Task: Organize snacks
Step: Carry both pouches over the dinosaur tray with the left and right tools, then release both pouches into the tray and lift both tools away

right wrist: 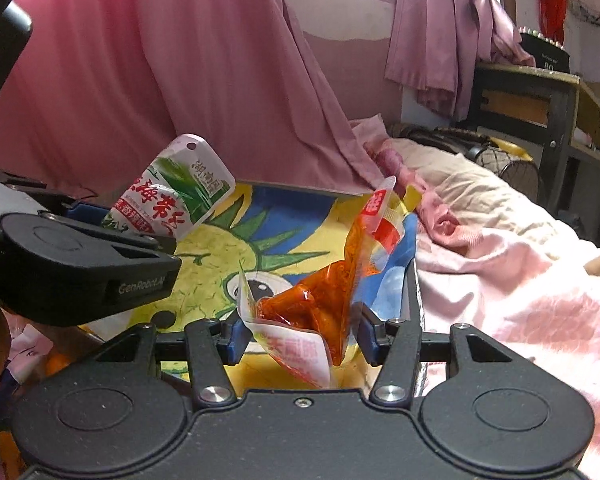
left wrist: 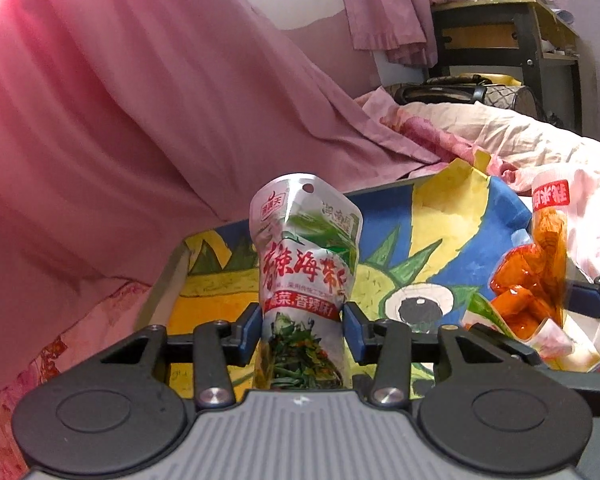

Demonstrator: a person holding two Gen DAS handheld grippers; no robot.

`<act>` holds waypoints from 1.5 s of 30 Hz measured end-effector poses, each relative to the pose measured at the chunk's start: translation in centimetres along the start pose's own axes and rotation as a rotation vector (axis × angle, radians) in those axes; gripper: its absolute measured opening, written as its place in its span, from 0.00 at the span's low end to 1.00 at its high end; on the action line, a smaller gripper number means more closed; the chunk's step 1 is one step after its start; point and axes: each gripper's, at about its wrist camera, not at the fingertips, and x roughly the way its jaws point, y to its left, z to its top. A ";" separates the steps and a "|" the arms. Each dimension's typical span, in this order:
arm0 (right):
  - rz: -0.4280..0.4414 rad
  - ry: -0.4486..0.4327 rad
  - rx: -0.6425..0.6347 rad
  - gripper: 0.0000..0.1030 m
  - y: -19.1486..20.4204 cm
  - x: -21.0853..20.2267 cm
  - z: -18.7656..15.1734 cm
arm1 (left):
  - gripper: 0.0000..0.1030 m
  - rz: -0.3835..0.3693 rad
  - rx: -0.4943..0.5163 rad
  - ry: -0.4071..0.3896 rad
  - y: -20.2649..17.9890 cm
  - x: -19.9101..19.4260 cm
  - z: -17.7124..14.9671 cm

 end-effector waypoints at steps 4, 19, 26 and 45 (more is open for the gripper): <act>0.001 0.015 -0.007 0.54 0.1 0.2 -0.1 | 0.48 -0.004 -0.012 0.012 0.2 0.2 -0.2; -0.016 -0.011 -0.049 0.71 0.6 -0.3 -0.3 | 0.79 -0.036 -0.124 -0.019 2.0 -1.2 -0.5; -0.037 -0.073 -0.056 0.86 0.7 -1.6 0.0 | 0.96 0.005 -0.240 -0.111 4.6 -4.2 -0.9; -0.029 -0.429 -0.010 0.99 1.6 -12.2 0.7 | 1.00 0.179 -0.481 -0.324 11.8 -14.6 -4.1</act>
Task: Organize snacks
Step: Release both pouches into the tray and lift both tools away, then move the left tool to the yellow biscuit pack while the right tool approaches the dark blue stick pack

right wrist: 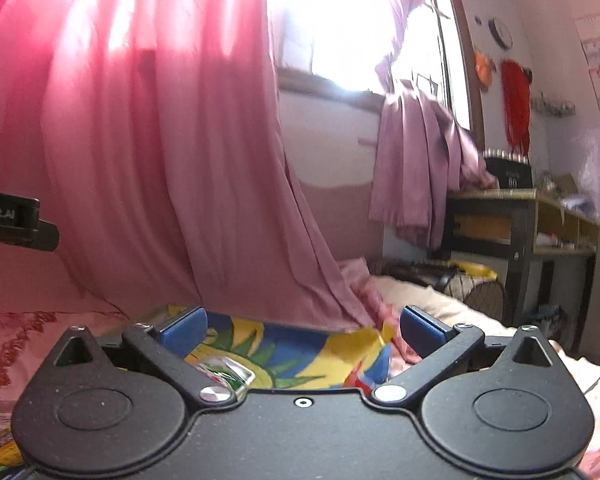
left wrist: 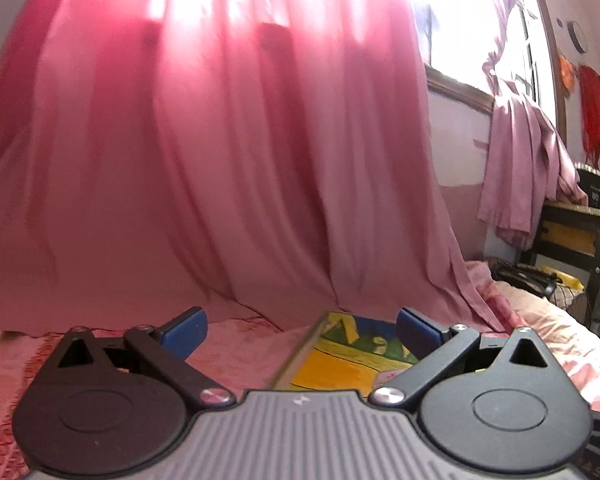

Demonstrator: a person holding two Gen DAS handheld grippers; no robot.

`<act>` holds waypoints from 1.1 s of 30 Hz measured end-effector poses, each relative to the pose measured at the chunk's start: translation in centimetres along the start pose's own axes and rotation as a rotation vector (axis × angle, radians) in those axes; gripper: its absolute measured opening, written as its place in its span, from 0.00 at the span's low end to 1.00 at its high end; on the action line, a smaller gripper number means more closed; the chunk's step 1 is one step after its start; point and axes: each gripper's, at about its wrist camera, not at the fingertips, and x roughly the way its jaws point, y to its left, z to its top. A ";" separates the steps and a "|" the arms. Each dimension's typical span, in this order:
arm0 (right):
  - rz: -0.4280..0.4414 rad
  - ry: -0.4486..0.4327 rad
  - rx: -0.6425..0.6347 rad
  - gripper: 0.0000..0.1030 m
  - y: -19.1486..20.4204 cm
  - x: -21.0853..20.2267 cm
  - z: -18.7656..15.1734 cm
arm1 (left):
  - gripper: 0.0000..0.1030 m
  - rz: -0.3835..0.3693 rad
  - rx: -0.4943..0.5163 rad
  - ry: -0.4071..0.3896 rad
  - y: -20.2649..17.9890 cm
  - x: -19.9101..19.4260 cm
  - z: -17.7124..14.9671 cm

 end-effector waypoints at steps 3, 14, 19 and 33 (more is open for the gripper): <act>0.014 -0.038 -0.031 0.99 0.7 -2.2 0.6 | 1.00 0.010 -0.017 -0.015 0.8 -1.3 0.0; 0.075 -0.105 -0.073 0.99 2.9 -9.7 2.6 | 1.00 0.002 0.000 0.025 2.9 -6.8 -1.3; 0.086 -0.086 -0.078 0.99 3.5 -12.3 3.2 | 1.00 -0.005 0.038 0.057 4.0 -9.4 -2.1; 0.070 0.071 -0.025 0.99 5.7 -17.1 1.8 | 1.00 -0.034 0.154 0.174 7.0 -12.3 -5.4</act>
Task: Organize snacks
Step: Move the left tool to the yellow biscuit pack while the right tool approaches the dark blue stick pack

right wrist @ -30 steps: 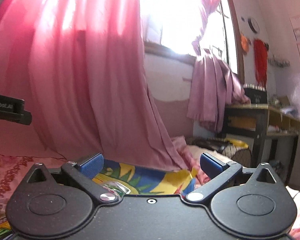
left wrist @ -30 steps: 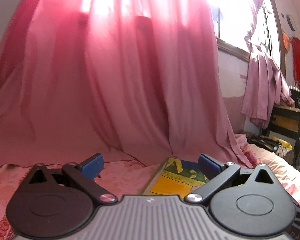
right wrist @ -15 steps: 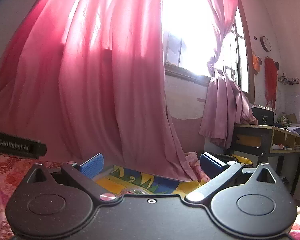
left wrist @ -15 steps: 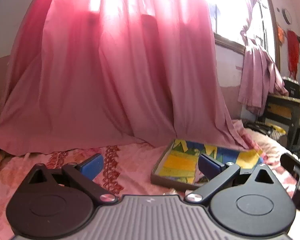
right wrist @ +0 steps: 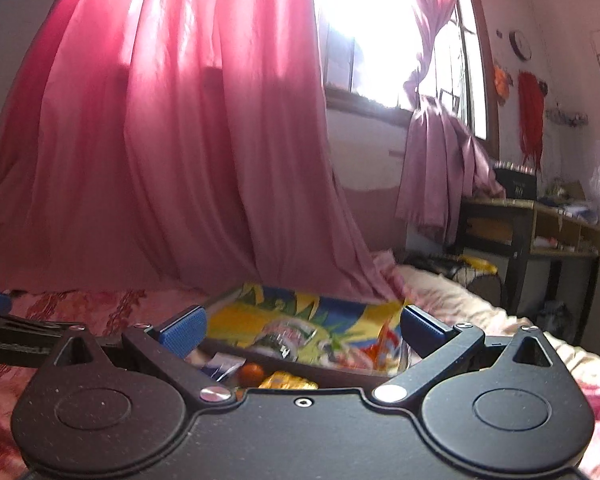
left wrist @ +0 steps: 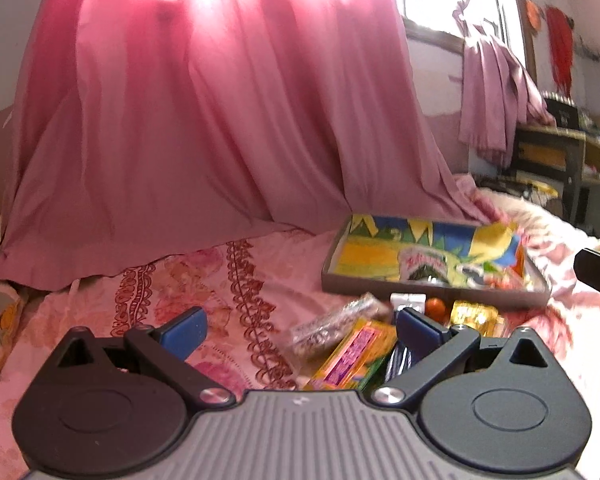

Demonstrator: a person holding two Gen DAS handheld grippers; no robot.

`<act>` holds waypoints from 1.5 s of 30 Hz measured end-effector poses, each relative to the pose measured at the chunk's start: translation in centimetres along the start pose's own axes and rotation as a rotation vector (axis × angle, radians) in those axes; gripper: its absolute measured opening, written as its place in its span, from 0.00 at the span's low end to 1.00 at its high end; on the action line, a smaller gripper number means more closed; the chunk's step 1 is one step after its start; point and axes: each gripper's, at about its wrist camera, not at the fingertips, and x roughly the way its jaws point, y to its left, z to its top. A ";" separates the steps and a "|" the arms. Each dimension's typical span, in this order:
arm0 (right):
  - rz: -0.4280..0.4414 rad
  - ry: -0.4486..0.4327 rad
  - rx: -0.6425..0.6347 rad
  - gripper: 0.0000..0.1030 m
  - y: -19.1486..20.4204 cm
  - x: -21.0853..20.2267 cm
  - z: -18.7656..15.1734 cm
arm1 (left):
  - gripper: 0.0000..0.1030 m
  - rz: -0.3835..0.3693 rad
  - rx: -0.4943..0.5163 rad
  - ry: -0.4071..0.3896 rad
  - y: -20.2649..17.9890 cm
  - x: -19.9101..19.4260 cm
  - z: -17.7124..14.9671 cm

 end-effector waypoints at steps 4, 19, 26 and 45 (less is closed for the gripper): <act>0.033 0.047 -0.037 0.99 1.6 0.1 -1.1 | 1.00 0.006 0.025 0.025 0.4 0.3 -0.6; 0.120 0.188 -0.215 0.99 6.5 3.6 -4.3 | 1.00 -0.230 0.114 0.293 1.6 6.8 -1.1; 0.134 0.217 -0.261 0.99 7.7 4.9 -5.3 | 1.00 -0.386 0.065 0.394 2.5 10.2 -1.2; 0.162 0.344 -0.302 0.97 11.8 10.9 -8.1 | 0.90 -0.465 0.011 0.489 2.8 15.6 -1.7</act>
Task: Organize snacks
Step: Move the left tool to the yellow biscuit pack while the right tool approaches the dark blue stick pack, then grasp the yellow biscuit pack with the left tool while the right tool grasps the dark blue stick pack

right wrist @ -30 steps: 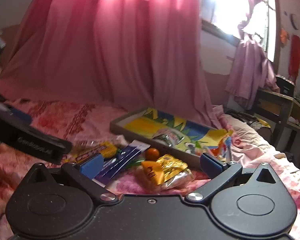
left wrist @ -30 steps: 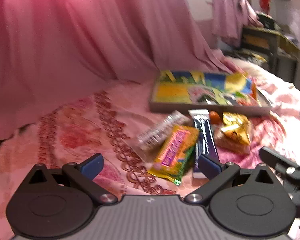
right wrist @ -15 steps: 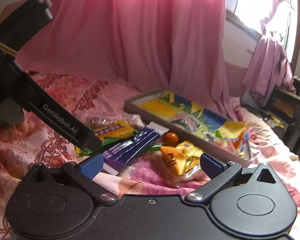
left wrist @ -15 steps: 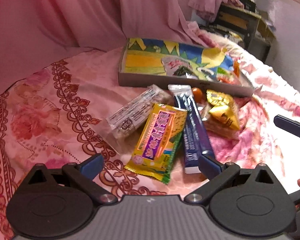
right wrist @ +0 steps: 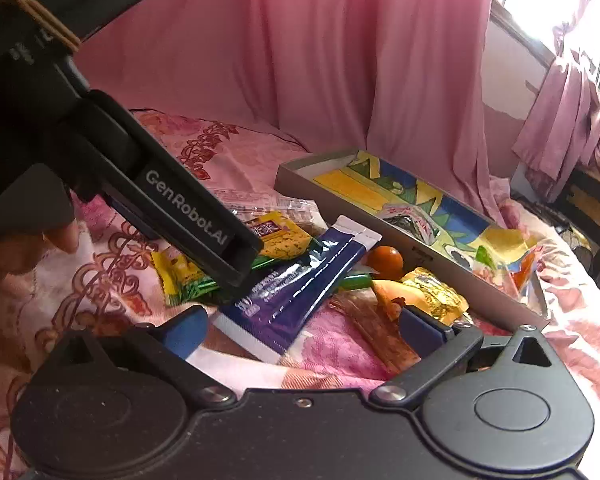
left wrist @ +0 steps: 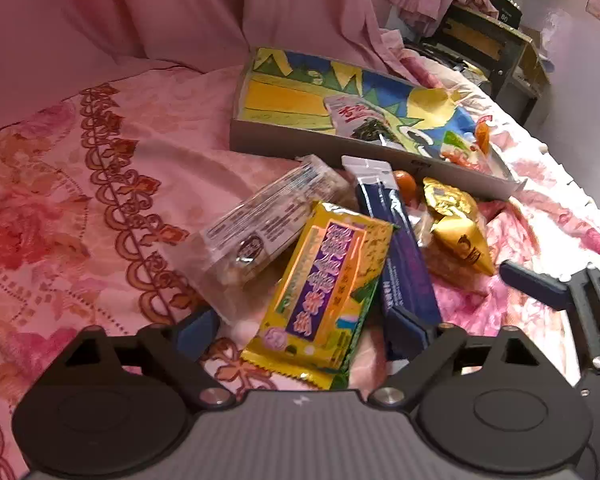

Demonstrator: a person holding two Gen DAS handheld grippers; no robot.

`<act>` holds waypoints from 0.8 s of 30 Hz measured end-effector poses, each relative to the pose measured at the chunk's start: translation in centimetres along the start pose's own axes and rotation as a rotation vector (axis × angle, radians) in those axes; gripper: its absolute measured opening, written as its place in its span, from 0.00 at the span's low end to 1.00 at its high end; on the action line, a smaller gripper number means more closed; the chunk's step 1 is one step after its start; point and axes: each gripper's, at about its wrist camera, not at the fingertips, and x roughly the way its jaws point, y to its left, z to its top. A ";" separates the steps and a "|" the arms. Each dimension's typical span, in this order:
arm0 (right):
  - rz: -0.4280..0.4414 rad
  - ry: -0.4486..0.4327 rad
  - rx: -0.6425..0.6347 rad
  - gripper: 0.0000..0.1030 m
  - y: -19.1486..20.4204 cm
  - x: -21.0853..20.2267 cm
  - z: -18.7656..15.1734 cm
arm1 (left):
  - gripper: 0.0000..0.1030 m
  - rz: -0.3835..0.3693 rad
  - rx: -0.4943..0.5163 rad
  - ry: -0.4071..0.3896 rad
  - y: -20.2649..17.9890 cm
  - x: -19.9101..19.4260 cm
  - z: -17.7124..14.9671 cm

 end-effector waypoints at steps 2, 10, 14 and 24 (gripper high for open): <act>0.000 0.016 0.012 0.96 0.0 0.5 0.3 | 0.87 0.000 -0.017 0.001 0.1 0.2 0.2; 0.077 0.086 0.114 0.69 -0.7 1.8 0.7 | 0.74 0.025 -0.037 0.016 0.3 0.4 0.4; 0.125 0.140 0.204 0.51 -1.7 2.3 0.5 | 0.69 0.032 -0.065 0.030 0.2 0.3 0.5; 0.168 0.223 0.245 0.48 -3.3 0.8 0.3 | 0.60 0.048 -0.195 0.068 -1.1 -1.0 -1.0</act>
